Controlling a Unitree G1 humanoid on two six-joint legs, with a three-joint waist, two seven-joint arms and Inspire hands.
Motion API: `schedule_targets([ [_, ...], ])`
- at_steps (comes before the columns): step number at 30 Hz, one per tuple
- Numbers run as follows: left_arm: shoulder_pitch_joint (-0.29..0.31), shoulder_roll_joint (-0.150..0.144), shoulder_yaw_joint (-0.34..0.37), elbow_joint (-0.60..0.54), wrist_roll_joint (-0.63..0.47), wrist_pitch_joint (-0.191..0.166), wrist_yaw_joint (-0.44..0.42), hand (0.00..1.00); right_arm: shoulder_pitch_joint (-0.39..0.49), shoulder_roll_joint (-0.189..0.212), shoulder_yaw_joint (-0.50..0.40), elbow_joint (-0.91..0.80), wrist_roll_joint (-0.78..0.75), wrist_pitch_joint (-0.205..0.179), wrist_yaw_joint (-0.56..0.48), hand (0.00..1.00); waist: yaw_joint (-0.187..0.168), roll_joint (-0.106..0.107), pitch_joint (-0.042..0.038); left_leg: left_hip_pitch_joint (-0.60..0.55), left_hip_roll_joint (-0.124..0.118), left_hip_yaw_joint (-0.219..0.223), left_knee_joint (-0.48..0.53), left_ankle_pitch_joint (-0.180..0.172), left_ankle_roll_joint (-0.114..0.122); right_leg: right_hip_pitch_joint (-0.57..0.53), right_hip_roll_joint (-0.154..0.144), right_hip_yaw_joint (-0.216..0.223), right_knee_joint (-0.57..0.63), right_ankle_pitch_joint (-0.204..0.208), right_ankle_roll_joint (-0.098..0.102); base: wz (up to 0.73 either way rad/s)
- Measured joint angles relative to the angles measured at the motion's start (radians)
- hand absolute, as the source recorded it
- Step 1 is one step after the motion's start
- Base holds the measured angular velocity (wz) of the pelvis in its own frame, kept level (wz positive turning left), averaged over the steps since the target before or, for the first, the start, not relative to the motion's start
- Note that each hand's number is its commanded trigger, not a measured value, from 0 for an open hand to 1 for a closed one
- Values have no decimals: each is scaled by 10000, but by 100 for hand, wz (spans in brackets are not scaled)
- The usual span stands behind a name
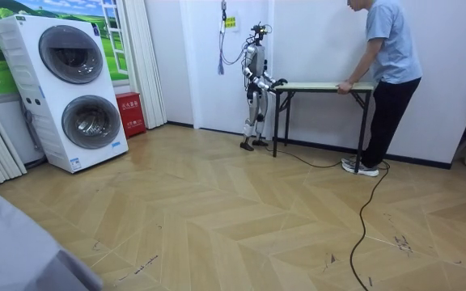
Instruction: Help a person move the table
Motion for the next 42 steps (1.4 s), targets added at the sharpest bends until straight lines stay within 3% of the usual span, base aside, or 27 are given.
schedule_targets([
  [16, -289, -12, 157, 1228, 38, -15, -1252, 100, -257, 254, -399, 860, -77, 113, 516, 100, 4, -133, -20, 225, -16, 85, -14, -114, 71, 196, 33, 41, -5, 34, 60, -1],
  [20, -412, -13, 194, 1903, 181, -61, -1647, 100, -337, 300, -401, 1363, -73, 98, 756, 100, 5, -137, -70, 391, -4, 76, 67, -258, 65, 431, 58, 74, -11, 34, 60, 0],
  [21, -414, -13, 193, 1985, 203, -68, -1708, 100, -385, 305, -409, 1541, -72, 96, 879, 71, 3, -130, -100, 417, -5, 70, 63, -268, 68, 453, 64, 82, -9, 41, 72, 0],
  [22, -418, -13, 192, 2013, 218, -68, -1742, 98, -390, 305, -423, 1569, -72, 99, 898, 51, 2, -130, -112, 417, -6, 65, 63, -271, 72, 456, 65, 85, -8, 42, 74, 0],
  [23, -426, -12, 192, 2047, 240, -68, -1790, 55, -405, 305, -442, 1626, -73, 101, 953, 0, 3, -136, -118, 417, -9, 61, 65, -272, 75, 456, 62, 84, -9, 45, 78, 0],
  [24, -439, -12, 193, 2100, 269, -69, -1832, 0, -416, 306, -454, 1687, -73, 102, 1002, 0, 6, -143, -126, 432, -11, 69, 65, -273, 76, 461, 62, 96, -6, 57, 100, 0],
  [28, -489, -9, 242, 2483, 433, -119, -2210, 0, -556, 287, -499, 2376, -347, 109, 1509, 0, 21, -134, -129, 591, -14, 43, 34, -303, 87, 573, 66, 197, 4, 70, 121, 0],
  [32, -454, 178, 267, 3440, 1648, -337, -2243, 0, -581, 157, -601, 2778, -868, 114, 1590, 0, 47, -109, -143, 621, -18, 42, 60, -332, 93, 572, 77, 415, 0, 70, 126, 0],
  [35, -63, 414, 185, 4307, 2242, -233, -2083, 0, -596, 81, -576, 2883, -877, 177, 1763, 0, 27, -134, -80, 619, -15, 22, 71, -332, 93, 569, 80, 419, -10, 69, 129, 4],
  [38, 70, 460, 244, 4526, 2338, -206, -1950, 0, -724, 22, -601, 3146, -880, 185, 2020, 0, 29, -125, 9, 532, -36, -72, 149, -335, 113, 559, 85, 451, -66, 82, 151, 11],
  [42, 88, 451, 304, 4532, 2340, -249, -1950, 0, -776, -63, -584, 3244, -1239, 185, 2132, 0, -5, -16, -19, 366, -49, -64, 251, -380, 148, 570, 89, 495, -190, 88, 165, 0],
])
